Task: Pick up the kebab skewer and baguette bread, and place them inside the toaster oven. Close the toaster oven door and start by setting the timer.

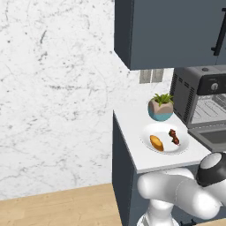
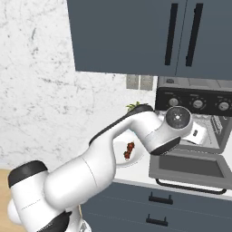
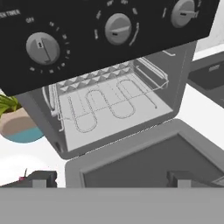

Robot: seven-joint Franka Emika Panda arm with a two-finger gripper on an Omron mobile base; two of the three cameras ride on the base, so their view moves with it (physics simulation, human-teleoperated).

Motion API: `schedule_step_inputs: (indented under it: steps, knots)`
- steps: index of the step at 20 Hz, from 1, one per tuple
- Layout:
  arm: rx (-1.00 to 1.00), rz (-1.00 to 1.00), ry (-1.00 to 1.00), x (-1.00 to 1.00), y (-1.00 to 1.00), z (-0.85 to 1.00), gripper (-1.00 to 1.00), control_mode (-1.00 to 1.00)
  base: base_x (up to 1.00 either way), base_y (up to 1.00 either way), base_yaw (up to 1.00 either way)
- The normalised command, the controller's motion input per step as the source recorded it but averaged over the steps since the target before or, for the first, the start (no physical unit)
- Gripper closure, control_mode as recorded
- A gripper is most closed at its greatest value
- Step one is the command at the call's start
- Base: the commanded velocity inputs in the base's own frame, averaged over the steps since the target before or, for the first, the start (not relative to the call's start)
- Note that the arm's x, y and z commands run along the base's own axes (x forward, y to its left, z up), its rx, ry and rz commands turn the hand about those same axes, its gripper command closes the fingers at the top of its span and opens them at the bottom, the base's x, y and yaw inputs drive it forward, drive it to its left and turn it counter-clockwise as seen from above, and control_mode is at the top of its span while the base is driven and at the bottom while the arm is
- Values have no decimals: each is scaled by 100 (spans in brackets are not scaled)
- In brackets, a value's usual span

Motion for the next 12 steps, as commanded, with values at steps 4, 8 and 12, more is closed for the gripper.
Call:
schedule_step_inputs:
  steps: [4,8,12]
  knots:
    - [2,0,-2,44,-3,0,-100,-100,0,0,0]
    - [1,0,0,22,-16,0,-100,-100,0,0,0]
    - [0,0,-3,13,-18,0,-100,-100,0,0,0]
